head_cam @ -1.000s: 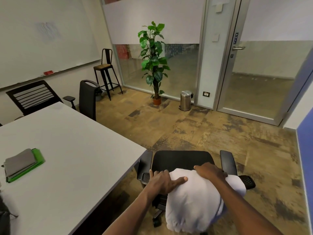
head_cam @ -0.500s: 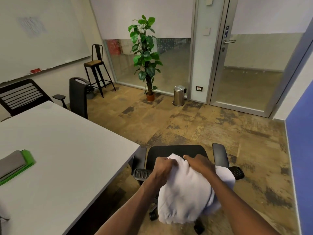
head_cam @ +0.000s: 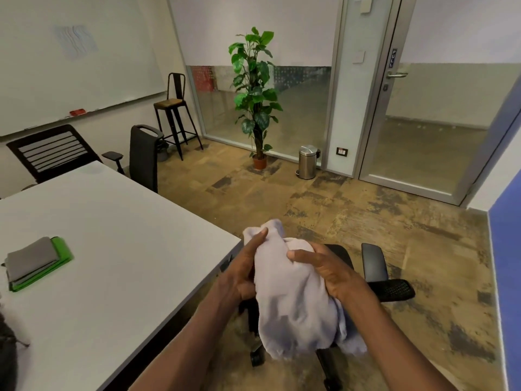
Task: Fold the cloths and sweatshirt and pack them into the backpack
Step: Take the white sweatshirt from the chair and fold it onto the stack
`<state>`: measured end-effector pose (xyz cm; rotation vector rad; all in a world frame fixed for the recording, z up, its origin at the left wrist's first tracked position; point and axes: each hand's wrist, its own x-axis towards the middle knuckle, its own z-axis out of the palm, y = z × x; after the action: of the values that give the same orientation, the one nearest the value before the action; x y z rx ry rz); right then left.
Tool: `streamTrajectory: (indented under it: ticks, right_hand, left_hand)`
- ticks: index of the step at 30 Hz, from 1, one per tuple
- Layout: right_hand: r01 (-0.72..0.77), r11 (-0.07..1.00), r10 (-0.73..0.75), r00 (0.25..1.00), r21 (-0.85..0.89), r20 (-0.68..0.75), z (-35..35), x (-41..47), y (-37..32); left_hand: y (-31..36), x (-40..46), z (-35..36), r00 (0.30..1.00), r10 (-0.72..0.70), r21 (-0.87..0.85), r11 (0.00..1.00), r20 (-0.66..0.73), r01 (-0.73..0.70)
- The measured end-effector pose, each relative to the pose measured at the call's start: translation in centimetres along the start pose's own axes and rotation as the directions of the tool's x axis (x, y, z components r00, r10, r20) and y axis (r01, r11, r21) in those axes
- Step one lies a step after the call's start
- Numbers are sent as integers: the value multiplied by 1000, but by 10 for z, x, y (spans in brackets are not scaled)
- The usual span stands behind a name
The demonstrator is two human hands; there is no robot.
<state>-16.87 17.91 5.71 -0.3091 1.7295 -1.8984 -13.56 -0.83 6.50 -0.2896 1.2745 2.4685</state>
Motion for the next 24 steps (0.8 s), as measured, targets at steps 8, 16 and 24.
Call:
streamTrajectory:
  ticks: [8,16,24]
  right_hand:
    - [37,993,-8,966,-109,259,73,7,-23]
    - [123,976,-43,919,-181,391,150,34,-43]
    - [287,931,-299,954,-224,-20,233,79,-84]
  left_hand:
    - [51,-54,-31,997,24,-34,999,67,-22]
    - [90,-109,-91,977,209,-91,974,30,-206]
    - [138,-169,-146,925,372,-47,926,-71,-376]
